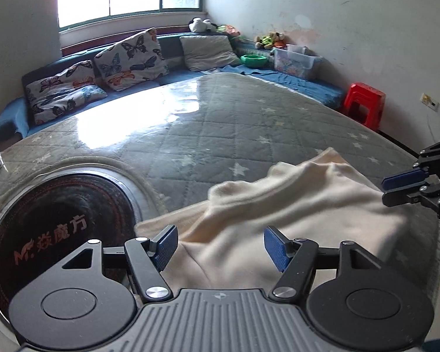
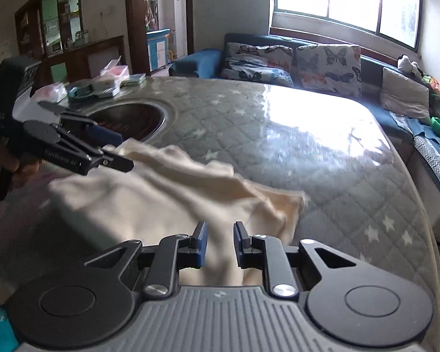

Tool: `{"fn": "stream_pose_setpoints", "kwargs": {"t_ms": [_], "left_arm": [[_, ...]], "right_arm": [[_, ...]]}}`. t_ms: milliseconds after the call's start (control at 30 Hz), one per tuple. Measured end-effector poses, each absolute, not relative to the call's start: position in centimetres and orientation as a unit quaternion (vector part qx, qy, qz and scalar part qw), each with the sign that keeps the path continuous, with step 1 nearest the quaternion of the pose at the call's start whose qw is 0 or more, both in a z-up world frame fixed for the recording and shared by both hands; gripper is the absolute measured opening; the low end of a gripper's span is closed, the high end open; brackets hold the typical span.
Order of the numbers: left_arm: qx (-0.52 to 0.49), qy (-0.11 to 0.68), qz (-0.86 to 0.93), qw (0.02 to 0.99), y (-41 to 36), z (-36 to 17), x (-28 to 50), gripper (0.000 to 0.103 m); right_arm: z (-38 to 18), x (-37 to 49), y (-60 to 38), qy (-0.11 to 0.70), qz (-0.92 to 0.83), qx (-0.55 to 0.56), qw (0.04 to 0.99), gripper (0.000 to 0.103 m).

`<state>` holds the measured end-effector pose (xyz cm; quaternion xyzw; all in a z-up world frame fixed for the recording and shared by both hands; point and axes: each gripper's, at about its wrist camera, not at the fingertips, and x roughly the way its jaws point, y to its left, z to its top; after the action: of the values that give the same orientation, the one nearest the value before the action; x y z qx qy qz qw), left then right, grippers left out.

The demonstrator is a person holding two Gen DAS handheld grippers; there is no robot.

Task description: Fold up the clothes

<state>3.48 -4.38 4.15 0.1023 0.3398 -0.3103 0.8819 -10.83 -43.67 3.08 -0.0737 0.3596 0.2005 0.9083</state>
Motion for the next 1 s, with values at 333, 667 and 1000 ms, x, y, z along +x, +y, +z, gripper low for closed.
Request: {"fn": "stream_pose_setpoints", "kwargs": {"t_ms": [333, 667, 1000], "left_arm": [[0.136, 0.343, -0.309, 0.877, -3.9, 3.3, -0.1, 0.068], [0.138, 0.344, -0.292, 0.882, -3.1, 2.6, -1.0, 0.069], [0.130, 0.350, -0.271, 0.887, -2.6, 2.5, -1.1, 0.071]], "right_arm": [[1.3, -13.3, -44.5, 0.377, 0.185, -0.070, 0.905, 0.017], [1.3, -12.5, -42.4, 0.365, 0.221, -0.082, 0.901, 0.018], [2.8, -12.4, -40.7, 0.341, 0.250, -0.089, 0.902, 0.018]]}}
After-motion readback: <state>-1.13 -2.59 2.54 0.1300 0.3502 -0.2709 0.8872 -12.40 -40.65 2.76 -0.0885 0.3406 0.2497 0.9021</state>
